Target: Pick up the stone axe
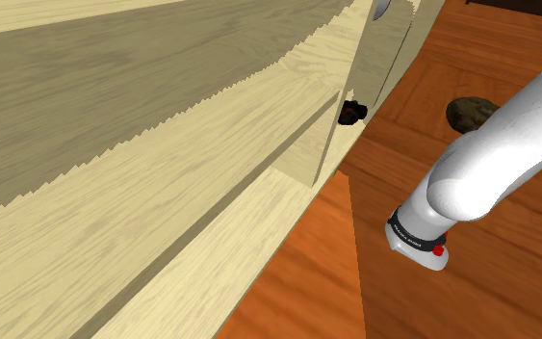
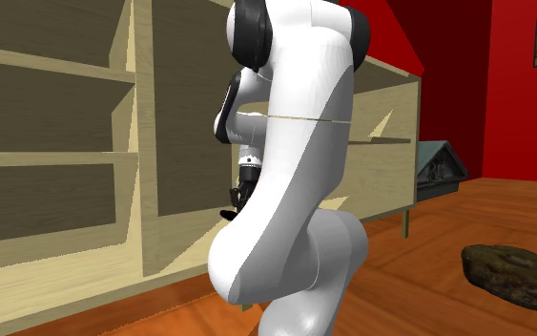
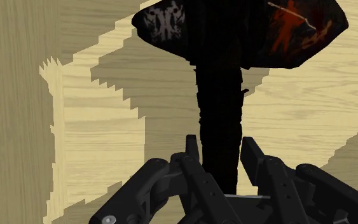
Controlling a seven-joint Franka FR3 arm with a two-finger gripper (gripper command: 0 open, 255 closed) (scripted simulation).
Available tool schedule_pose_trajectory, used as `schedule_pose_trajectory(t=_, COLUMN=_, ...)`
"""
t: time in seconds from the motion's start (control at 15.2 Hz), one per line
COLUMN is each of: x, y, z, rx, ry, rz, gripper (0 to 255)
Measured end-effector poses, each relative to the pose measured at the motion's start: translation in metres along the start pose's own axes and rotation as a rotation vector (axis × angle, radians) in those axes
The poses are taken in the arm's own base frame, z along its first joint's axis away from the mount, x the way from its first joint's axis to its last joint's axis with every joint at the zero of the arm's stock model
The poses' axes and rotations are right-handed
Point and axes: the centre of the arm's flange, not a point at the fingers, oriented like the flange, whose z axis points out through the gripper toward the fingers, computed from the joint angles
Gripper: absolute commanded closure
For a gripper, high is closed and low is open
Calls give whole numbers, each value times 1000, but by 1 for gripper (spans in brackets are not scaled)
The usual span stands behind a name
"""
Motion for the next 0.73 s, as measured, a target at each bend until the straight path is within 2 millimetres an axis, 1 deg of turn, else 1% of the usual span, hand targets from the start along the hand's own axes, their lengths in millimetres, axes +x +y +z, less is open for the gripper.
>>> schedule_pose_trajectory(t=0.4, x=-1, y=0, z=-2, rx=0, ry=-1, rz=0, gripper=255)
schedule_pose_trajectory(t=0.73, x=-3, y=-4, z=-26, rx=0, ry=0, rz=0, gripper=255)
